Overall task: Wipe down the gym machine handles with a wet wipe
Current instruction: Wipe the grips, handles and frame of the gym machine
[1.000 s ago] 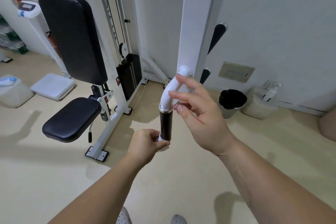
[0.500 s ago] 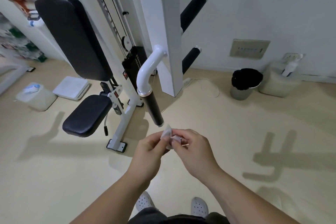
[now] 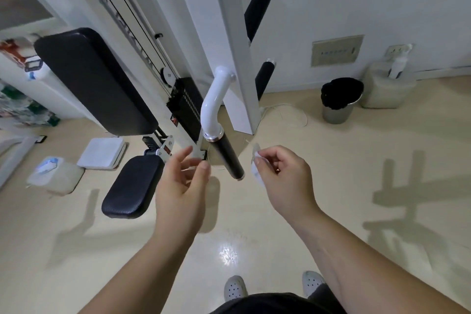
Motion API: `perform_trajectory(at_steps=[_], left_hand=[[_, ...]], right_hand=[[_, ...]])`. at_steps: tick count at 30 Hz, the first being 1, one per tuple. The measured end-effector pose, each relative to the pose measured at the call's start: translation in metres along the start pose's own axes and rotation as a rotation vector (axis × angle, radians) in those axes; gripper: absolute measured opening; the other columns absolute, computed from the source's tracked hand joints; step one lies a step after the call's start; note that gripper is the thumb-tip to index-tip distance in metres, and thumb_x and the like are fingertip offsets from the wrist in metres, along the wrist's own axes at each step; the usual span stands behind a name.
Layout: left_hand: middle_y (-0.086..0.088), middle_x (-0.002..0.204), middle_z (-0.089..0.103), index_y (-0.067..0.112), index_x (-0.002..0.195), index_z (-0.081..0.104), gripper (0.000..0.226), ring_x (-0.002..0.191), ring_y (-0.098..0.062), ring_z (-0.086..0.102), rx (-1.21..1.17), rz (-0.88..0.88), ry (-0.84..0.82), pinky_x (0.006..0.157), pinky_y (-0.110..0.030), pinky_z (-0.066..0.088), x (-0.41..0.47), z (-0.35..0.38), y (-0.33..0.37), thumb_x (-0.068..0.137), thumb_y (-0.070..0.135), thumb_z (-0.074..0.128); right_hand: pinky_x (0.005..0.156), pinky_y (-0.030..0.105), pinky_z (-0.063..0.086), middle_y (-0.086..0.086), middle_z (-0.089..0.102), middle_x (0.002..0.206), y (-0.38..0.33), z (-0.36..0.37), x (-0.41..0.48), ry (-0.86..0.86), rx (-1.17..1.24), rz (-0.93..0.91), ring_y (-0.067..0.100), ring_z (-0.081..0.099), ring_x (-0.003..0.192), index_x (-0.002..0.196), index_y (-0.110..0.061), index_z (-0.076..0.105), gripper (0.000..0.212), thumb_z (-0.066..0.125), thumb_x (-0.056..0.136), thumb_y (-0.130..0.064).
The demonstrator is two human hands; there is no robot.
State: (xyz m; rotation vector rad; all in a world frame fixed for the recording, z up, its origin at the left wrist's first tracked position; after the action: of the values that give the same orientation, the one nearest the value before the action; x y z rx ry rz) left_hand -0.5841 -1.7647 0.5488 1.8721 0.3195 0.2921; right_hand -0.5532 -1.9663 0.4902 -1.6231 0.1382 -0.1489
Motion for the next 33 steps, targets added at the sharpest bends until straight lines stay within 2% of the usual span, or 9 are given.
perform_trajectory(at_steps=[2, 7, 10, 13, 16, 21, 25, 30, 33], left_hand=[[0.014, 0.103, 0.074, 0.055, 0.113, 0.064, 0.034, 0.095, -0.012, 0.073, -0.001, 0.076, -0.039, 0.084, -0.034, 0.057, 0.015, -0.009, 0.013, 0.079, 0.056, 0.066], [0.011, 0.105, 0.078, 0.043, 0.116, 0.072, 0.033, 0.097, -0.013, 0.074, 0.009, 0.185, -0.194, 0.081, -0.033, 0.06, 0.039, -0.003, 0.04, 0.084, 0.049, 0.069], [0.009, 0.1, 0.079, 0.038, 0.11, 0.077, 0.02, 0.091, -0.014, 0.074, 0.043, 0.234, -0.284, 0.082, -0.036, 0.063, 0.041, 0.008, 0.051, 0.091, 0.037, 0.07], [0.0, 0.091, 0.079, 0.038, 0.097, 0.079, 0.009, 0.088, -0.031, 0.071, 0.068, 0.255, -0.302, 0.084, -0.05, 0.059, 0.044, 0.013, 0.056, 0.091, 0.034, 0.073], [-0.003, 0.087, 0.079, 0.035, 0.093, 0.081, 0.008, 0.086, -0.036, 0.07, 0.045, 0.254, -0.308, 0.082, -0.051, 0.058, 0.047, 0.013, 0.056, 0.091, 0.03, 0.076], [0.002, 0.086, 0.08, 0.026, 0.096, 0.081, 0.008, 0.081, -0.023, 0.074, 0.013, 0.23, -0.338, 0.082, -0.043, 0.06, 0.045, 0.017, 0.055, 0.092, 0.022, 0.076], [0.002, 0.084, 0.08, 0.027, 0.09, 0.08, 0.006, 0.083, -0.028, 0.074, 0.0, 0.229, -0.331, 0.081, -0.044, 0.062, 0.044, 0.023, 0.055, 0.089, 0.021, 0.078], [0.002, 0.082, 0.079, 0.034, 0.085, 0.08, 0.012, 0.082, -0.029, 0.074, 0.01, 0.23, -0.299, 0.082, -0.047, 0.063, 0.047, 0.018, 0.053, 0.085, 0.022, 0.082], [0.001, 0.08, 0.079, 0.031, 0.085, 0.081, 0.01, 0.08, -0.029, 0.074, 0.011, 0.227, -0.299, 0.078, -0.044, 0.063, 0.048, 0.017, 0.053, 0.084, 0.021, 0.083]], right_hand=[[0.058, 0.007, 0.041, -0.015, 0.07, 0.073, -0.009, 0.008, 0.003, 0.052, 0.021, -0.017, 0.003, 0.063, 0.066, 0.079, -0.032, 0.067, 0.021, 0.07, 0.092, -0.016], [0.064, 0.02, 0.053, -0.009, 0.075, 0.082, -0.018, 0.028, -0.001, 0.05, 0.072, -0.034, 0.009, 0.068, 0.075, 0.095, -0.022, 0.075, 0.009, 0.067, 0.093, -0.018], [0.076, 0.03, 0.054, -0.003, 0.076, 0.09, -0.016, 0.03, -0.009, 0.011, 0.123, -0.049, 0.015, 0.066, 0.086, 0.104, -0.015, 0.077, 0.029, 0.051, 0.092, -0.021], [0.088, 0.022, 0.056, -0.031, 0.072, 0.105, -0.015, 0.031, -0.014, -0.006, 0.147, -0.088, -0.004, 0.067, 0.102, 0.115, -0.027, 0.076, 0.037, 0.053, 0.095, -0.007], [0.074, 0.019, 0.05, -0.016, 0.074, 0.103, -0.023, 0.036, -0.009, 0.011, 0.162, -0.164, 0.004, 0.066, 0.08, 0.111, -0.018, 0.08, 0.023, 0.069, 0.095, -0.007], [0.071, 0.017, 0.047, -0.019, 0.071, 0.093, -0.042, 0.034, -0.002, 0.122, 0.063, -0.355, 0.009, 0.067, 0.086, 0.1, -0.026, 0.078, 0.015, 0.07, 0.091, -0.033], [0.071, 0.017, 0.048, -0.013, 0.075, 0.096, -0.006, 0.035, -0.002, 0.06, 0.109, -0.237, 0.006, 0.068, 0.081, 0.115, -0.025, 0.078, 0.023, 0.073, 0.093, -0.025], [0.084, 0.018, 0.051, -0.014, 0.079, 0.097, 0.036, 0.037, -0.007, -0.001, 0.18, -0.001, 0.003, 0.072, 0.095, 0.106, -0.023, 0.081, 0.016, 0.079, 0.09, -0.021], [0.072, 0.026, 0.055, -0.006, 0.075, 0.082, 0.007, 0.04, 0.0, 0.012, 0.091, -0.158, 0.009, 0.069, 0.078, 0.106, -0.021, 0.081, 0.014, 0.076, 0.093, -0.024]])
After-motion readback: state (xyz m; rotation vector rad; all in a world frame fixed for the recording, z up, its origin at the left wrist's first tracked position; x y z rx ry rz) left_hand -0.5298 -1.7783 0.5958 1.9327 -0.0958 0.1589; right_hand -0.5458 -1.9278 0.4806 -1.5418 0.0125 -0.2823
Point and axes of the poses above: each hand's wrist, its own x-axis towards the middle knuckle, its own z-axis out of the palm, y = z × x, the point moved 5 cm from there along x, towards the middle knuckle
